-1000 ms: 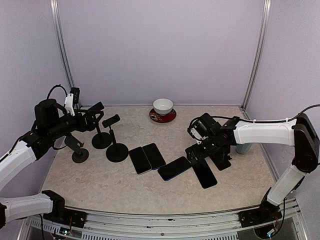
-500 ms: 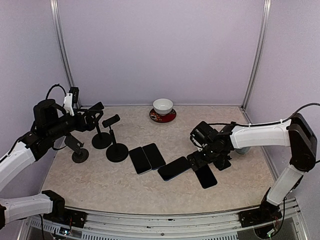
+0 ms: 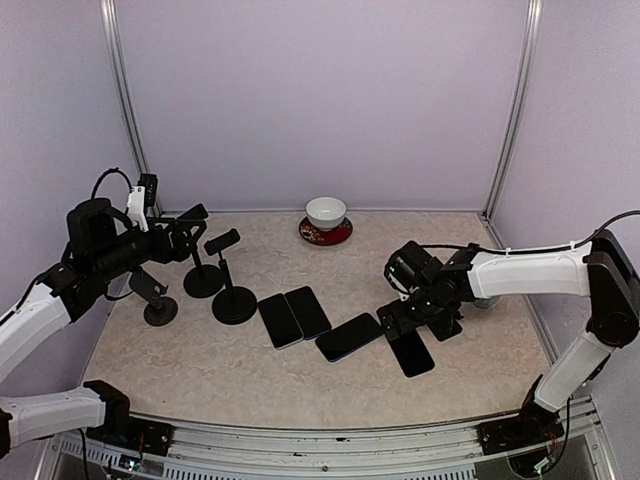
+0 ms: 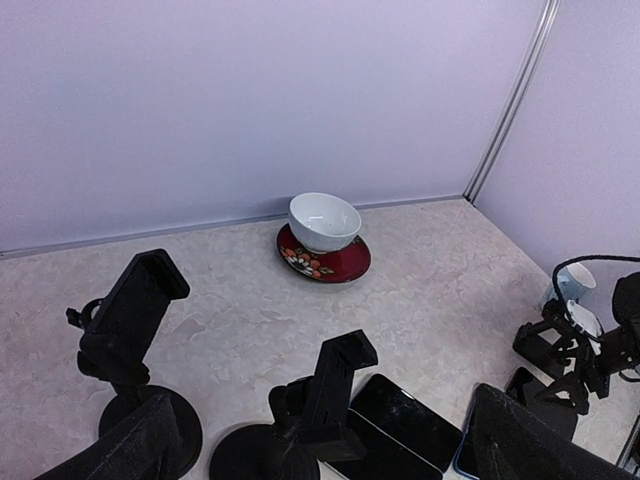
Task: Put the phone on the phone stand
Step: Pick up the phone at the center of the board.
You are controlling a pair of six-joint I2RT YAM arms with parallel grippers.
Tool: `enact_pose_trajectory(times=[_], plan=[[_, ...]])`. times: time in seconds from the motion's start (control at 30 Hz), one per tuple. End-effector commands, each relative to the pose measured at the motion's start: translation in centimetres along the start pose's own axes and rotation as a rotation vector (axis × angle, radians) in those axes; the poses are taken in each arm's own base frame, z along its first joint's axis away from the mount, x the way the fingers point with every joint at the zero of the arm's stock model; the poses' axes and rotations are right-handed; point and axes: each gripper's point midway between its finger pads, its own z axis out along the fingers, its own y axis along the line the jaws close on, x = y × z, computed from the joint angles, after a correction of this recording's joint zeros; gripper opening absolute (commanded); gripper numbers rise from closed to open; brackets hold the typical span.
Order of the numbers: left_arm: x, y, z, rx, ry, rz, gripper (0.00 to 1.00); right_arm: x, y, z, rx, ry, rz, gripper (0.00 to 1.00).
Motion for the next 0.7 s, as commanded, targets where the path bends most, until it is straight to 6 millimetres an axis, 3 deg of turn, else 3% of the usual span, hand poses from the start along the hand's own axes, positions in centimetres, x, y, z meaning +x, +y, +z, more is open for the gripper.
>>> enact_pose_trajectory(times=[0.0, 0.67], plan=[[-0.2, -0.1, -0.2, -0.008, -0.02, 0.021, 0.99, 1.0, -0.5, 0.8, 0.017, 0.02, 0.011, 1.0], [-0.2, -0.1, -0.2, -0.009, -0.018, 0.023, 0.99, 3.1, -0.4, 3.1, 0.022, 0.081, 0.065, 1.0]])
